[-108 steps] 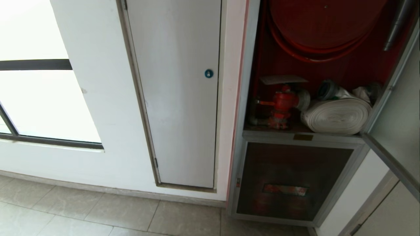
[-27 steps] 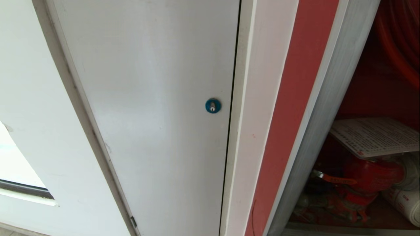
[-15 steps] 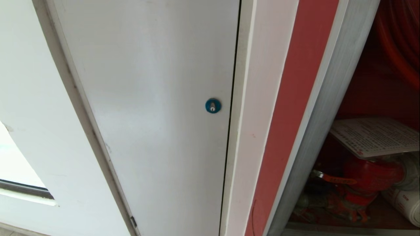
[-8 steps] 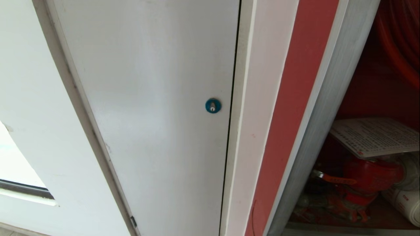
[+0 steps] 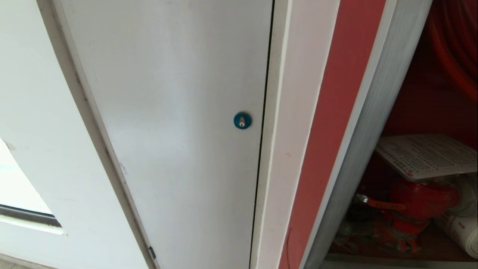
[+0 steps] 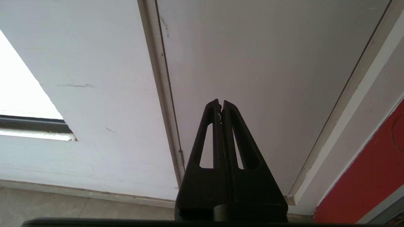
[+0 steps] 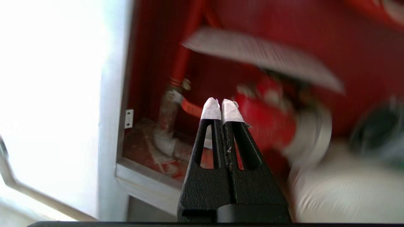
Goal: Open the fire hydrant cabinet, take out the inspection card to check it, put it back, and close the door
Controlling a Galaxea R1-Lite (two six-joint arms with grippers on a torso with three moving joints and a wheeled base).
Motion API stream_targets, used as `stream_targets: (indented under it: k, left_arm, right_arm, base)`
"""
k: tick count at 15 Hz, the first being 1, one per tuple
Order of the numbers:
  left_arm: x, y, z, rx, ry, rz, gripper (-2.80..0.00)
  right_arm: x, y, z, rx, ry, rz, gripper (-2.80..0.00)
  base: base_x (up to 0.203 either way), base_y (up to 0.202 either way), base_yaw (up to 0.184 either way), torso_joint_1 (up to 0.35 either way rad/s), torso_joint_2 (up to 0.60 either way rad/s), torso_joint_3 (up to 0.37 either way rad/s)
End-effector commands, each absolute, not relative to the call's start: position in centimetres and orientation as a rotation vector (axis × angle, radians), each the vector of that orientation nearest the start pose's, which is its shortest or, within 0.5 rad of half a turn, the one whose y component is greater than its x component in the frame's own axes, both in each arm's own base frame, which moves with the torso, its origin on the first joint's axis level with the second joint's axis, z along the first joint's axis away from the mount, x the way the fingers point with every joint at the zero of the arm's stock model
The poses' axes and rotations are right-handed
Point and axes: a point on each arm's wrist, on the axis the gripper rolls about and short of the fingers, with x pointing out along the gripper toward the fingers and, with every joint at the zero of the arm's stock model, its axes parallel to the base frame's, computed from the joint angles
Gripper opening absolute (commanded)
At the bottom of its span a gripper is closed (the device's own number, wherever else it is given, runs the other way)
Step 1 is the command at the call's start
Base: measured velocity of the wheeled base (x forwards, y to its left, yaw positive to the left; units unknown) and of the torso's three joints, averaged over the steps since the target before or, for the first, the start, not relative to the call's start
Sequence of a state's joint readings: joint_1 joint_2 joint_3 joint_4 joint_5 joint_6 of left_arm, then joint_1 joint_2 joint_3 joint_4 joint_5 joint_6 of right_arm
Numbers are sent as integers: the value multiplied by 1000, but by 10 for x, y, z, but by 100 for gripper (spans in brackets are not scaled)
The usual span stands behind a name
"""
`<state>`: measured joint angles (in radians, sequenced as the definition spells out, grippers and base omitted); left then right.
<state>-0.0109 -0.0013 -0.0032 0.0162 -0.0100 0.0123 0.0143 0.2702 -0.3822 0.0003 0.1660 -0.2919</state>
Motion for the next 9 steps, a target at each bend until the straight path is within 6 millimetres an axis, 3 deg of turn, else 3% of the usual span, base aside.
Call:
stream_targets:
  k: [1, 9]
  left_arm:
    - [-23, 0, 75, 12, 12, -22, -280]
    - [-23, 0, 75, 12, 14, -22, -280]
  right_arm:
    - [-14, 4, 197, -422, -116, 197, -280]
    - [0, 4, 187, -1045, -4, 249, -280]
  base:
    - [0, 0, 0, 0, 0, 0]
    - [0, 0, 0, 0, 0, 0]
